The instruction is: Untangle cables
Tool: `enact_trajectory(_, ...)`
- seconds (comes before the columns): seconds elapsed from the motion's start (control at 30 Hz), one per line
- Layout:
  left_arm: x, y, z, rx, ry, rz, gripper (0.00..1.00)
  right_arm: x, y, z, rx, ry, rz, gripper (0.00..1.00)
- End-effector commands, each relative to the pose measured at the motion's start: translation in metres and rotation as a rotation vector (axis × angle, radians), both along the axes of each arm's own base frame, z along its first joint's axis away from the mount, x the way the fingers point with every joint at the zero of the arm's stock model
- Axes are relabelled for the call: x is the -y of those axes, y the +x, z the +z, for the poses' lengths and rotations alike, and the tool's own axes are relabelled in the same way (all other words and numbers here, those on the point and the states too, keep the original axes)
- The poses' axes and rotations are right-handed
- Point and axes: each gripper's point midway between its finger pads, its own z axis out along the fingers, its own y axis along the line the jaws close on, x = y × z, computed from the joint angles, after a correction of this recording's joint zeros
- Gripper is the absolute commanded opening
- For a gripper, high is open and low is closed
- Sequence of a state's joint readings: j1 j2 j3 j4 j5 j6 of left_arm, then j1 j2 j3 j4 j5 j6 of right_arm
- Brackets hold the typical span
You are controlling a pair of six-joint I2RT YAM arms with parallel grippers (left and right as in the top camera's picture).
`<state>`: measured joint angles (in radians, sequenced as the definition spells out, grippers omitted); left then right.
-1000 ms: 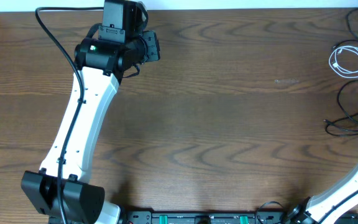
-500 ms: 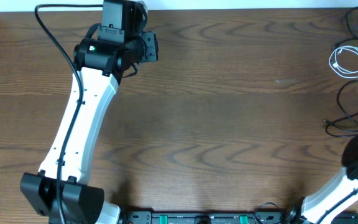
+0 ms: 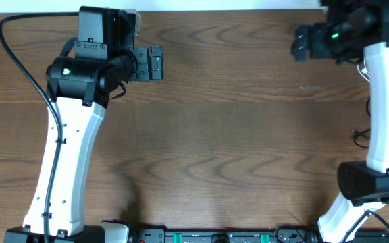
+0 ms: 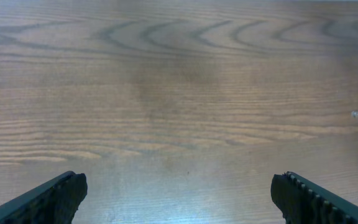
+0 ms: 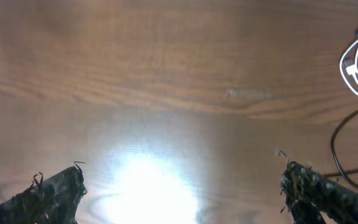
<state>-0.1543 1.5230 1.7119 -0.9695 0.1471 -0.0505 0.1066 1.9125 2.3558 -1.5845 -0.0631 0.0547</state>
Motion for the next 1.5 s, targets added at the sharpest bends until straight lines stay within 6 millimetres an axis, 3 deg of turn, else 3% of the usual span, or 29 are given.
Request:
enact_trajectory(0.0, -0.002, 0.001, 0.0, 0.003, 0.015, -0.002, 1.0, -0.007, -0.011, 0.006, 0.008, -0.087, -0.019, 0.99)
enact_trajectory(0.3, -0.002, 0.001, 0.0, 0.003, 0.015, -0.002, 1.0, -0.032, -0.053, 0.053, 0.102, 0.025, -0.031, 0.99)
enact_trajectory(0.5, -0.002, 0.001, 0.0, 0.003, 0.015, -0.002, 0.99, -0.031, -0.07, 0.074, 0.161, 0.043, -0.023, 0.99)
enact_trajectory(0.77, -0.002, 0.001, 0.0, 0.003, 0.015, -0.002, 0.99, -0.025, -0.076, 0.071, 0.139, 0.01, -0.032, 0.99)
enact_trajectory(0.97, -0.002, 0.001, 0.0, 0.003, 0.015, -0.002, 0.99, -0.008, -0.066, 0.073, 0.182, -0.067, -0.083, 0.99)
enact_trajectory(1.13, -0.002, 0.001, 0.0, 0.003, 0.015, -0.002, 0.99, -0.012, -0.05, 0.08, 0.296, -0.073, -0.013, 0.99)
enact_trajectory(1.3, -0.002, 0.001, 0.0, 0.003, 0.015, -0.002, 0.99, -0.014, -0.04, 0.071, 0.398, -0.016, 0.058, 0.99)
enact_trajectory(1.47, -0.002, 0.001, 0.0, 0.003, 0.015, -0.002, 0.99, 0.001, -0.046, 0.054, 0.534, 0.053, 0.043, 0.99)
